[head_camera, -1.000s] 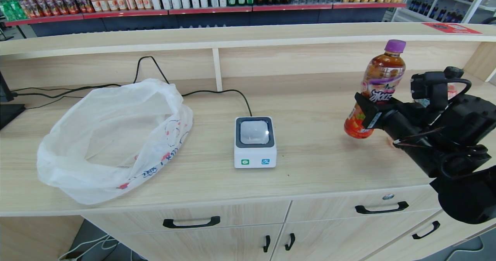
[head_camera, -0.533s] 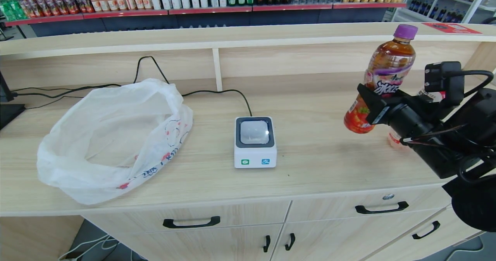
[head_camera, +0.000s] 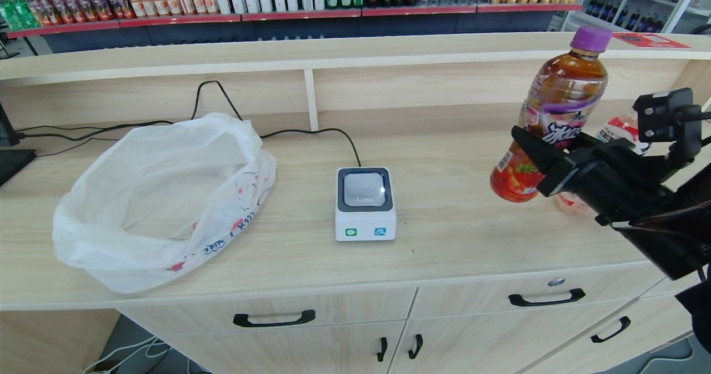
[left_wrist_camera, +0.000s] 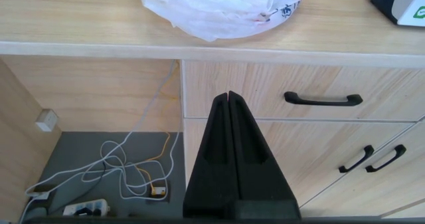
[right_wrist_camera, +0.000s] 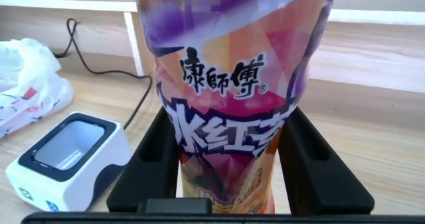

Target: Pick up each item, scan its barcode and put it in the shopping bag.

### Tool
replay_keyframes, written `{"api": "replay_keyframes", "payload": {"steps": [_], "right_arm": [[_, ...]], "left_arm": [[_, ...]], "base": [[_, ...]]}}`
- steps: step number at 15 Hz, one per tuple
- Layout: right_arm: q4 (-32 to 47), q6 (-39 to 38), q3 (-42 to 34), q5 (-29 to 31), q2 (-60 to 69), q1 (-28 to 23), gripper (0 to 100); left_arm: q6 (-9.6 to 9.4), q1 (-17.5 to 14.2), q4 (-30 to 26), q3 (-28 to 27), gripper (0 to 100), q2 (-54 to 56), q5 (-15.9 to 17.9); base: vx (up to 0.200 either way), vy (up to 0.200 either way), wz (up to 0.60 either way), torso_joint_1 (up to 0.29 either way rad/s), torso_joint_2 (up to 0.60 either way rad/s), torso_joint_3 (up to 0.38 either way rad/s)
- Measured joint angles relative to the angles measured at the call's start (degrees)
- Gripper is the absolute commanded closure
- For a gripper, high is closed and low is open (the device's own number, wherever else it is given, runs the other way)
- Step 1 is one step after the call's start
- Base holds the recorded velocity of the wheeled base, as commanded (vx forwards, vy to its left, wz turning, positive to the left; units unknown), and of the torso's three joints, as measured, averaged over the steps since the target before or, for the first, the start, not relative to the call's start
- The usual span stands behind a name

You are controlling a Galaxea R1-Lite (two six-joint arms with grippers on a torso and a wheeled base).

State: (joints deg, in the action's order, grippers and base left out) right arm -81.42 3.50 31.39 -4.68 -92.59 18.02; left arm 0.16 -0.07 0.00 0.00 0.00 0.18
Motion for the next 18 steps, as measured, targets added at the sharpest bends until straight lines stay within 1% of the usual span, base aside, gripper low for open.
{"api": "replay_keyframes", "payload": {"steps": [3,7,9,12,14,16,18], "right_arm": [[-0.09,0.24,-3.45,-0.78,3.89,1.85,100],[-0.06,-0.39,-7.34,-0.95,7.95,2.57,100],[0.02,-3.6,-8.66,-2.67,9.63,2.86,100],[-0.2,-11.33,-8.87,-4.29,11.86,3.58,100],[-0.28,-12.75,-9.09,-5.14,12.74,4.56,100],[-0.63,-14.3,-10.12,-5.99,13.31,7.36,100],[-1.62,-16.3,-12.48,-6.27,13.85,13.57,100]], "left_arm": [[0.0,0.0,-0.02,0.0,100,0.0,0.0],[0.0,0.0,-0.02,0.0,100,0.0,0.0],[0.0,0.0,0.0,0.0,100,0.0,0.0],[0.0,0.0,0.0,0.0,100,0.0,0.0],[0.0,0.0,-0.05,0.0,100,0.0,0.0],[0.0,0.0,-0.02,0.0,100,0.0,-0.02],[0.0,0.0,0.0,0.0,100,0.0,0.0]], "base": [[0.0,0.0,0.0,0.0,0.0,0.0],[0.0,0.0,0.0,0.0,0.0,0.0],[0.0,0.0,0.0,0.0,0.0,0.0],[0.0,0.0,0.0,0.0,0.0,0.0],[0.0,0.0,0.0,0.0,0.0,0.0],[0.0,0.0,0.0,0.0,0.0,0.0],[0.0,0.0,0.0,0.0,0.0,0.0]]}}
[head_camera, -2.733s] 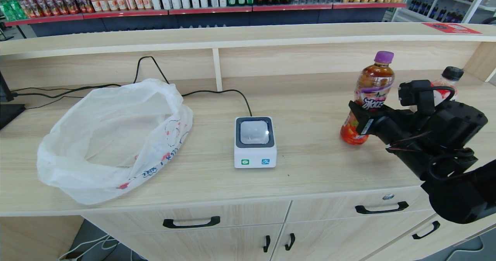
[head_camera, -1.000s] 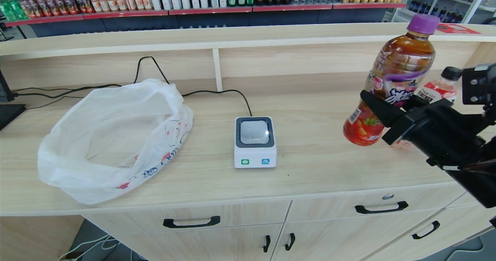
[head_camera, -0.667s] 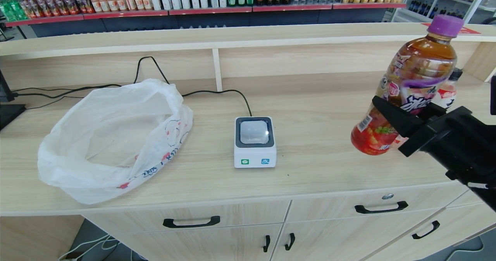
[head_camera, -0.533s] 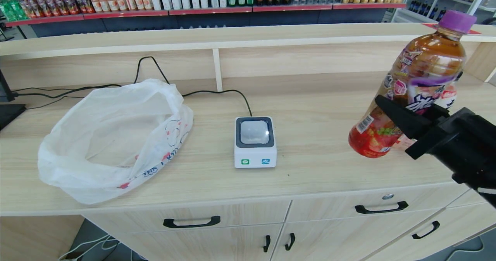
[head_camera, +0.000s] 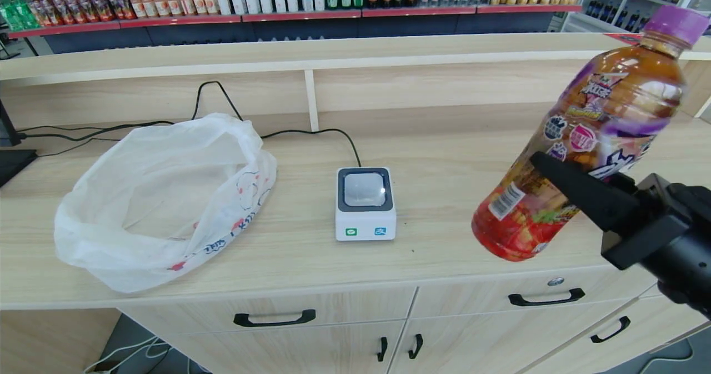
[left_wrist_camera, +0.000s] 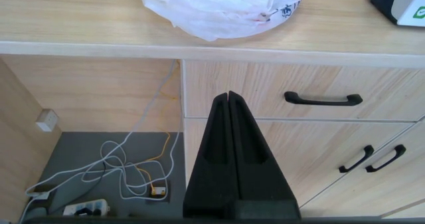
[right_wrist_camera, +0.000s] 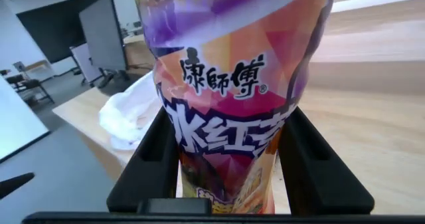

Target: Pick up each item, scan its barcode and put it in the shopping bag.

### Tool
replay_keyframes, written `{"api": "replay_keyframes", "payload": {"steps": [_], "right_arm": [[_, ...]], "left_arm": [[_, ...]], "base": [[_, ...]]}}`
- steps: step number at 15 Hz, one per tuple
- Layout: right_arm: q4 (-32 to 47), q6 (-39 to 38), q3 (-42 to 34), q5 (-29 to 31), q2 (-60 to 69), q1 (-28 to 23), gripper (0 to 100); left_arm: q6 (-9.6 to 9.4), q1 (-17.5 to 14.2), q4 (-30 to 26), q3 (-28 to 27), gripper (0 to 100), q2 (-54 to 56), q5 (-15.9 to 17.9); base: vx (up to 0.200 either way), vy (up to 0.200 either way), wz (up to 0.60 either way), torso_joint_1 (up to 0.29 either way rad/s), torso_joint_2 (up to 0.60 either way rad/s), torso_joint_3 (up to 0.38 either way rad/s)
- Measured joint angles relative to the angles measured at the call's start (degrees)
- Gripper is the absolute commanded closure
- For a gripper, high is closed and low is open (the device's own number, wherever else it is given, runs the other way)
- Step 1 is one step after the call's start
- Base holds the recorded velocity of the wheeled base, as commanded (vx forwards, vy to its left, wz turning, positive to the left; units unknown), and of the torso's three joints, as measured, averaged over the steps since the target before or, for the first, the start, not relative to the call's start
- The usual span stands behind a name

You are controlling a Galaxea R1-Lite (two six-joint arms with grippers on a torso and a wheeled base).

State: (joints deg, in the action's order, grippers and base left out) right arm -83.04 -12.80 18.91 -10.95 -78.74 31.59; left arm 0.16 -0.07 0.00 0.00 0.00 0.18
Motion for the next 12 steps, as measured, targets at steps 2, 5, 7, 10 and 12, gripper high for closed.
{"api": "replay_keyframes", "payload": {"steps": [2,5,7,10,12], "right_arm": [[-0.39,-2.17,-1.85,-0.32,0.35,4.07,100],[-0.51,-5.32,-2.55,-2.82,0.57,6.21,100],[-0.57,-9.07,-2.6,-5.41,0.6,6.45,100],[-0.57,-16.15,-1.66,-6.07,0.21,6.53,100],[-0.85,-20.89,-0.23,-6.27,-0.61,6.53,100]], "left_arm": [[0.0,0.02,-0.02,0.0,100,0.0,-0.02],[0.0,0.0,0.0,0.0,100,0.0,-0.02],[0.0,0.0,-0.02,0.0,100,0.0,0.0],[-0.02,0.0,-0.05,0.0,100,0.0,0.0],[0.0,0.02,-0.05,0.0,100,0.0,-0.02]], "base": [[0.0,0.0,0.0,0.0,0.0,0.0],[0.0,0.0,0.0,0.0,0.0,0.0],[0.0,0.0,0.0,0.0,0.0,0.0],[0.0,0.0,0.0,0.0,0.0,0.0],[0.0,0.0,0.0,0.0,0.0,0.0]]}}
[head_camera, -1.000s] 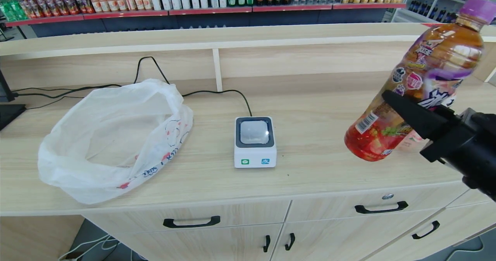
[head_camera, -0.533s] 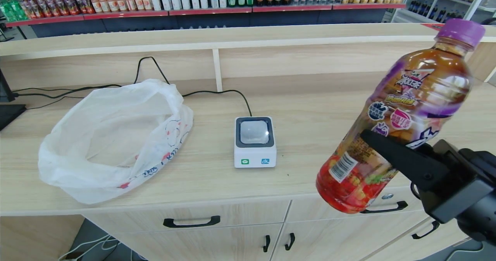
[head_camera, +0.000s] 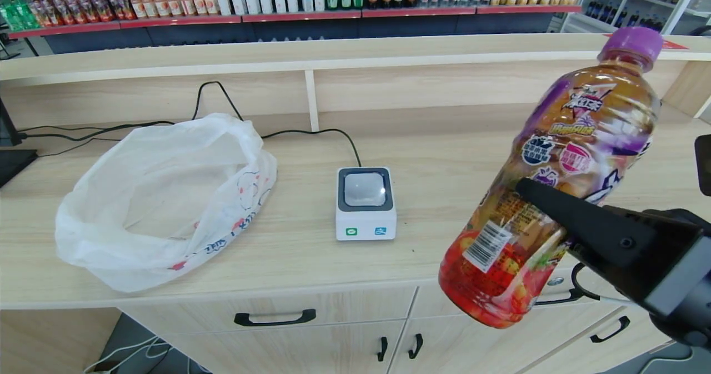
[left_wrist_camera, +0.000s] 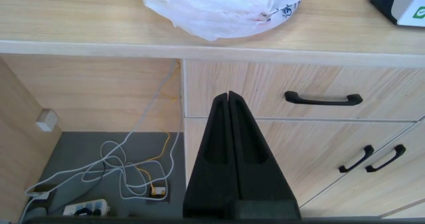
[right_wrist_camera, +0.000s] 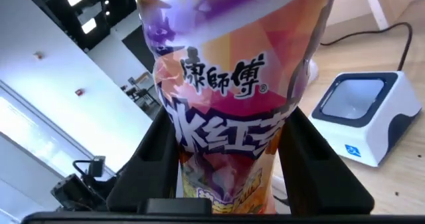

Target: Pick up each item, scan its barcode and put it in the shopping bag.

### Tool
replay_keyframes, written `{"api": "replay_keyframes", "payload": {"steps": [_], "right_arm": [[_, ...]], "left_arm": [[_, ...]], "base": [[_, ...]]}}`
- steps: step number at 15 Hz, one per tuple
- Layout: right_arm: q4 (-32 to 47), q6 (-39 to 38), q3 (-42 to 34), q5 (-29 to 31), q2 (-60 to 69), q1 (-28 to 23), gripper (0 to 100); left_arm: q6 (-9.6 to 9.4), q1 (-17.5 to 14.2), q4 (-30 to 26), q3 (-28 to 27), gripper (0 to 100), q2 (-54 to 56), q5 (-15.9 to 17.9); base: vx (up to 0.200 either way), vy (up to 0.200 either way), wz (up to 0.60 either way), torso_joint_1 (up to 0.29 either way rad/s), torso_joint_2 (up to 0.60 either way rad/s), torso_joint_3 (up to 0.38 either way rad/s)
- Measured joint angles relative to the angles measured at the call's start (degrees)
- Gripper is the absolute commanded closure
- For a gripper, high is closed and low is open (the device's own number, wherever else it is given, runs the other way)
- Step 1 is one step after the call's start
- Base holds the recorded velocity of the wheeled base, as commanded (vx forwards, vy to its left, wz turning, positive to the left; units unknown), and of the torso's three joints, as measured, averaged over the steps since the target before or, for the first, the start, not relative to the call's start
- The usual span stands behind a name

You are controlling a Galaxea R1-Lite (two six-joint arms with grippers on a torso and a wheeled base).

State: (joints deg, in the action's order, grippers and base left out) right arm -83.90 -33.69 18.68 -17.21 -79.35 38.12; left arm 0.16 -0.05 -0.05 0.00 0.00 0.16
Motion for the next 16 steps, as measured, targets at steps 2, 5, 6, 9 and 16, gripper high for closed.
{"api": "replay_keyframes", "payload": {"steps": [2,5,6,9,16], "right_arm": [[-2.95,-4.53,1.38,-0.79,-1.41,0.0,100],[-5.88,-8.75,3.25,-3.01,-4.83,0.07,100],[-6.16,-9.87,4.17,-3.1,-5.88,0.16,100],[-6.16,-14.95,7.47,-3.17,-7.75,2.1,100],[-6.1,-19.57,9.55,-3.21,-6.21,8.62,100]], "left_arm": [[0.0,0.0,0.0,0.0,100,0.0,0.02],[0.0,-0.02,0.05,0.0,100,0.0,0.02],[0.0,-0.02,0.05,0.0,100,0.0,0.02],[-0.02,-0.02,0.02,0.0,100,0.0,0.02],[0.0,-0.02,0.05,0.0,100,0.0,0.0]], "base": [[0.0,0.0,0.0,0.0,0.0,0.0],[0.0,0.0,0.0,0.0,0.0,0.0],[0.0,0.0,0.0,0.0,0.0,0.0],[0.0,0.0,0.0,0.0,0.0,0.0],[0.0,0.0,0.0,0.0,0.0,0.0]]}}
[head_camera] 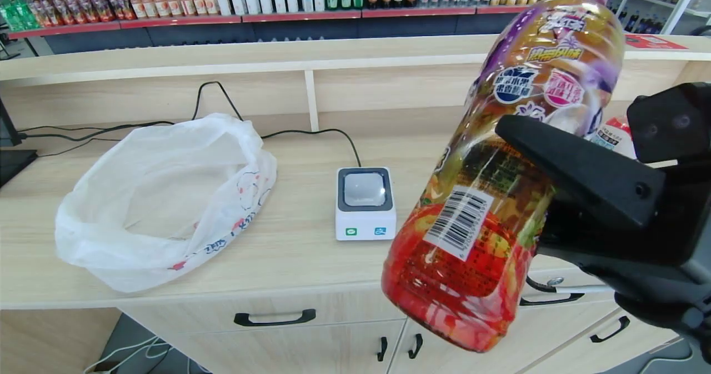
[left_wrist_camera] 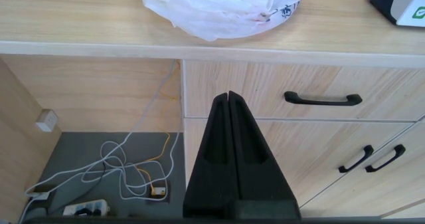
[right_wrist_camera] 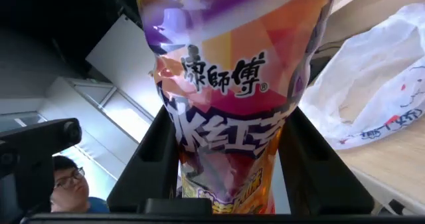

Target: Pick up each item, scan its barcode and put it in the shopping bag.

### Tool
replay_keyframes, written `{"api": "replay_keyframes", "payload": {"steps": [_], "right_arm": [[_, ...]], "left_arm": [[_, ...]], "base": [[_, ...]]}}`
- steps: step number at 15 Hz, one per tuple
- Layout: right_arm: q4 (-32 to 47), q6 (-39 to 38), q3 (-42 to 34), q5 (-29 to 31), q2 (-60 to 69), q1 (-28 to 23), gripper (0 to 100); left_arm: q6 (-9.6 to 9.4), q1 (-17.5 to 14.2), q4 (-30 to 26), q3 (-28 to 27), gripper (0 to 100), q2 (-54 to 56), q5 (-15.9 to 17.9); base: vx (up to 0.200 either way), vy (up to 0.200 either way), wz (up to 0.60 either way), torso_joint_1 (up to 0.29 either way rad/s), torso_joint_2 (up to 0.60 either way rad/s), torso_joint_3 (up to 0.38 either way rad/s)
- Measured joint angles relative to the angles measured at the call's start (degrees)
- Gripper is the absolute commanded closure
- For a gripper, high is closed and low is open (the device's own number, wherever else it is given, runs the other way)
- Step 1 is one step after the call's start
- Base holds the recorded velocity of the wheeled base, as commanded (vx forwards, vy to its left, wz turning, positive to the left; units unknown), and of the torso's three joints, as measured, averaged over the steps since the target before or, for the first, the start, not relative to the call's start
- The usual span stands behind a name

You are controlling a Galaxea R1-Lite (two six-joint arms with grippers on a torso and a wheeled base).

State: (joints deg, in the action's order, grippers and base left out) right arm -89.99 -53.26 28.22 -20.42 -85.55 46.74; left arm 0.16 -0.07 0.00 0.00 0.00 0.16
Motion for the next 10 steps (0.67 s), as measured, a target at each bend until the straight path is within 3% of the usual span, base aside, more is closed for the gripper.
{"api": "replay_keyframes", "payload": {"steps": [10], "right_arm": [[0.05,-2.73,-0.48,-0.02,4.41,4.88,100]], "left_arm": [[0.0,0.0,-0.02,0.0,100,0.0,0.02]], "base": [[0.0,0.0,0.0,0.0,0.0,0.0]]}}
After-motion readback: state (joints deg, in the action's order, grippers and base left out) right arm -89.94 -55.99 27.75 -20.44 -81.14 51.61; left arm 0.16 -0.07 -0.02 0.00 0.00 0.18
